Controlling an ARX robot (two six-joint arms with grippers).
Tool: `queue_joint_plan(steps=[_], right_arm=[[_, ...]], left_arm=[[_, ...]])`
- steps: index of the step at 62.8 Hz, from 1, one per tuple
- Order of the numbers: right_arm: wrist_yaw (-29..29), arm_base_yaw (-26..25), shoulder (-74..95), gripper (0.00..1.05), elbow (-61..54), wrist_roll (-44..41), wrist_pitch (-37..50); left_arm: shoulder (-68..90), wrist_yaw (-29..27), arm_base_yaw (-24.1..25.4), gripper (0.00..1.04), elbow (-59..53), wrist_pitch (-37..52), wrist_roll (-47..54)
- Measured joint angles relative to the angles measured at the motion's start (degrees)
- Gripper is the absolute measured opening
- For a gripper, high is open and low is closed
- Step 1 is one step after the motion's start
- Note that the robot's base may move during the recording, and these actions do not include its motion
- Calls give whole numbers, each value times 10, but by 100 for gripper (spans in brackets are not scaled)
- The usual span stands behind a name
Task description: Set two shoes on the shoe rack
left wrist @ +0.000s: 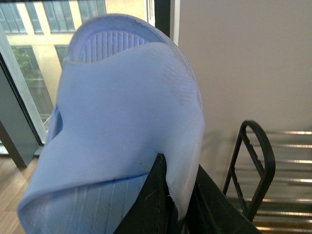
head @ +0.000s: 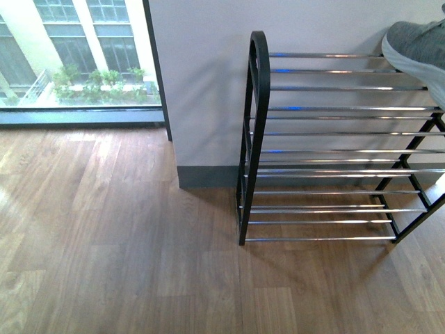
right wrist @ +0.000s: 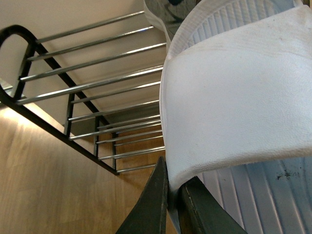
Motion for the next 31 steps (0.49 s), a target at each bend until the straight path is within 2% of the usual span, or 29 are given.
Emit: queue_joint_plan(steps=[31], right_arm=[[0, 0, 0, 2, 0, 0, 0]], left_arm=[[0, 0, 0, 5, 0, 0, 0]])
